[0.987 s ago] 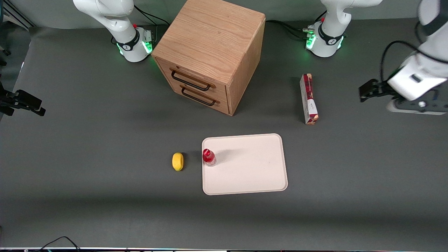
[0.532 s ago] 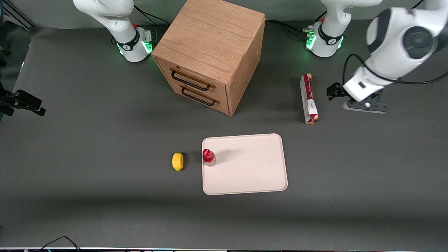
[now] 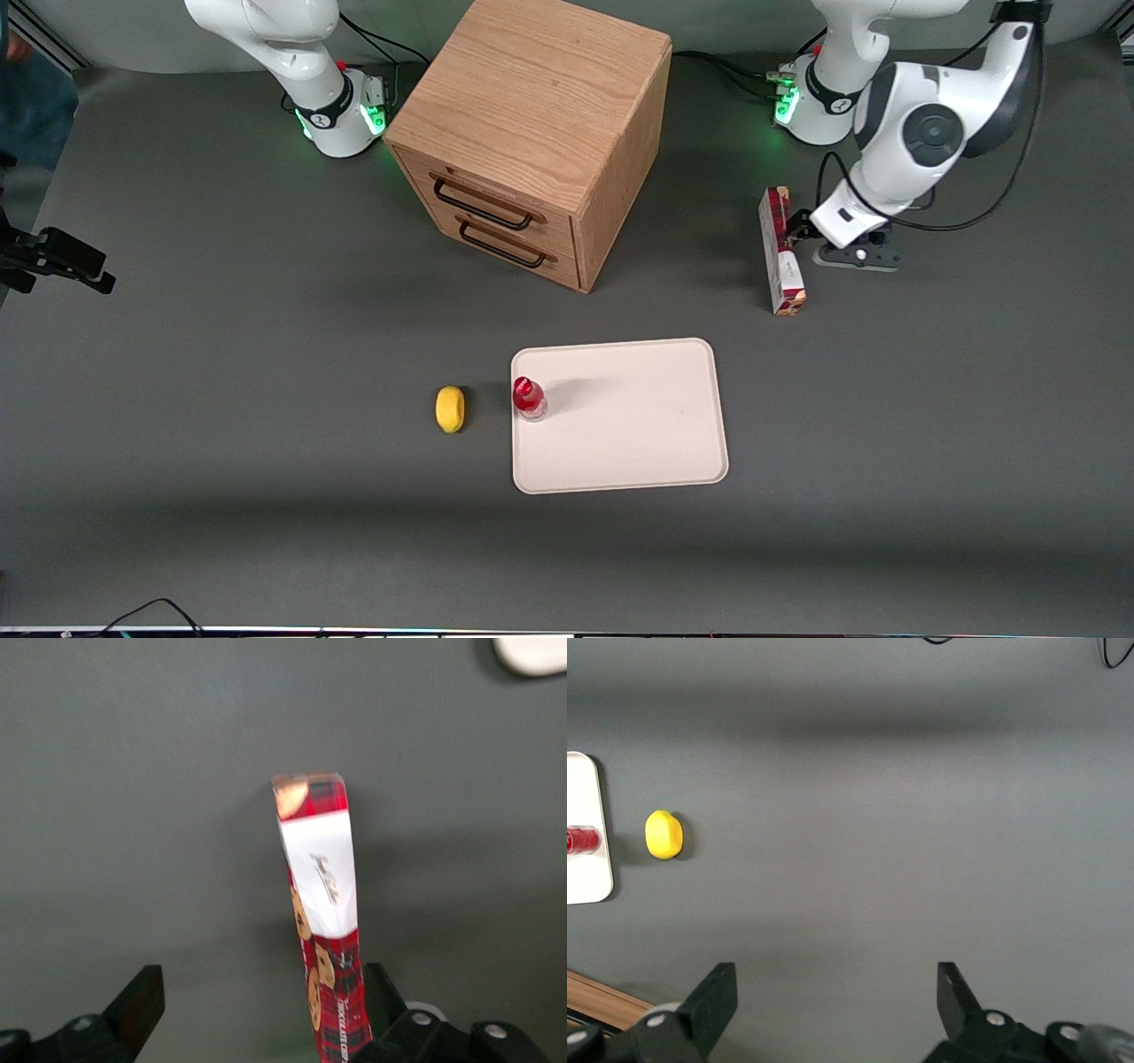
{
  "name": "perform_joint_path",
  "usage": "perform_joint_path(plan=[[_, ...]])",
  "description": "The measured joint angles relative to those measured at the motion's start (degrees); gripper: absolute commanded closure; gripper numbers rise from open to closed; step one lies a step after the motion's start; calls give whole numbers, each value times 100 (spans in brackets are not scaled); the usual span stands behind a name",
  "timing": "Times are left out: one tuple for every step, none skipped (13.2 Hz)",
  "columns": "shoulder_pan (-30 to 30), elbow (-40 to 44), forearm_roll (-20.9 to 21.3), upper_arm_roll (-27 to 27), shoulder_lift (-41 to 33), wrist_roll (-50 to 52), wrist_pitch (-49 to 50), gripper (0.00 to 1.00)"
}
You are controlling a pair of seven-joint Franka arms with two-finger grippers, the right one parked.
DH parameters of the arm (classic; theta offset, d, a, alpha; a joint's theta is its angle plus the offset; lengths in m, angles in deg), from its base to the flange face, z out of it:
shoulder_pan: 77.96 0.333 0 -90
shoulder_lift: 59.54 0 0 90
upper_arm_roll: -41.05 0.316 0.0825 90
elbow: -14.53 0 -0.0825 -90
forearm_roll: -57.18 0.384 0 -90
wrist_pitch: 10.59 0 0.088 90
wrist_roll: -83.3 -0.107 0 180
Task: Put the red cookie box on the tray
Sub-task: 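Move the open left gripper toward the upright red cookie box, then lower the left gripper around the cookie box and close it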
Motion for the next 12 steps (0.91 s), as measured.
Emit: perform_joint_path(plan=[[-12, -41, -3, -30, 59, 31, -6, 0], [-20, -59, -6, -34, 137, 41, -11, 0], [-20, -77, -40, -33, 225, 45, -13, 0], [-20, -90, -151, -34, 329, 46, -14, 0], [-24, -94, -291, -34, 448, 46, -14, 0], [-29, -95, -379, -43, 566, 46, -16, 0], [-34, -93, -489, -87, 669, 46, -26, 0], [-40, -93, -621, -168, 740, 46, -43, 0], [-46, -93, -764, -288, 790, 46, -72, 0], [-55, -96, -876, -413, 851, 59, -134, 0], [-68, -114, -949, -508, 935, 83, -271, 0], [-74, -161, -970, -553, 1027, 98, -443, 0]])
